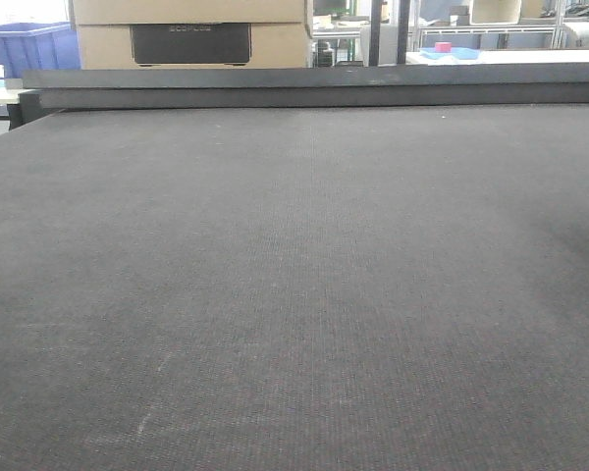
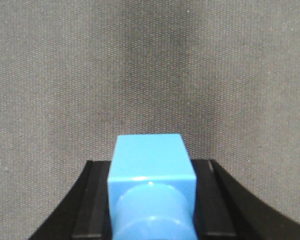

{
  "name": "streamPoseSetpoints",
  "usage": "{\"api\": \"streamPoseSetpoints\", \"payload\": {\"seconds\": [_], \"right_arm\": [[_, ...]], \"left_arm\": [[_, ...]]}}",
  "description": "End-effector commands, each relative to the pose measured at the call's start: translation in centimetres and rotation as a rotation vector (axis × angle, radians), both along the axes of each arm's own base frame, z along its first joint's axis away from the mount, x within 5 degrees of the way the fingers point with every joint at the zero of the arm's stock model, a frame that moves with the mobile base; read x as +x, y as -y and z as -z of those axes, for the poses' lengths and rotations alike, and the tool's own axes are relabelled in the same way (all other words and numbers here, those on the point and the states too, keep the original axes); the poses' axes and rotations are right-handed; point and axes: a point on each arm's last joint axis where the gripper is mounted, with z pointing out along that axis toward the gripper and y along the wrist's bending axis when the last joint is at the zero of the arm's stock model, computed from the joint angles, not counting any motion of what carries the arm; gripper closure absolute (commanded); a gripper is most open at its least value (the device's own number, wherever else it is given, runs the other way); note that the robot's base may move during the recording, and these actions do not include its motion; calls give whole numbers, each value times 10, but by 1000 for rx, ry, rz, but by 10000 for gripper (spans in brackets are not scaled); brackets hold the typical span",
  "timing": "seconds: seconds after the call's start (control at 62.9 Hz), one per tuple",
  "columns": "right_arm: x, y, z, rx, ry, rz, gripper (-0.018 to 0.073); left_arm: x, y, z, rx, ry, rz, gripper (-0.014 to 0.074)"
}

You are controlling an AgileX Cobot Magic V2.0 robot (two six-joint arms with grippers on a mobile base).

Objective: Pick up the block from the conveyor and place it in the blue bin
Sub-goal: 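Lift both held blocks up off the conveyor belt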

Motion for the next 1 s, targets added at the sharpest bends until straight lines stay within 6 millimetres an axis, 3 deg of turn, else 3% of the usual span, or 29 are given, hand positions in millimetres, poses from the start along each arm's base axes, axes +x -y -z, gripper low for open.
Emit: {"api": "streamPoseSetpoints", "payload": {"seconds": [0.0, 0.079, 0.286, 0.493, 0.699, 0.858, 0.986], "right_arm": [[0, 0, -4, -1, 28, -10, 727], [0, 0, -4, -1, 30, -10, 727], [3, -1, -5, 5, 69, -9, 727], [3, -1, -7, 8, 86, -9, 727], [6, -1, -20, 30, 221, -6, 727], [11, -2, -26, 54, 368, -2, 727], [2, 0, -29, 66, 441, 0, 727]], "left_arm": [[1, -1, -3, 0, -5, -6, 578], [2, -1, -4, -4, -1, -8, 711], [-1, -1, -20, -2, 57, -8, 707], [-12, 1, -61, -21, 266, -20, 707], [-36, 2, -108, -33, 610, -31, 707], [-57, 3, -128, -44, 845, -47, 707], [-83, 4, -143, -54, 988, -56, 707]]}}
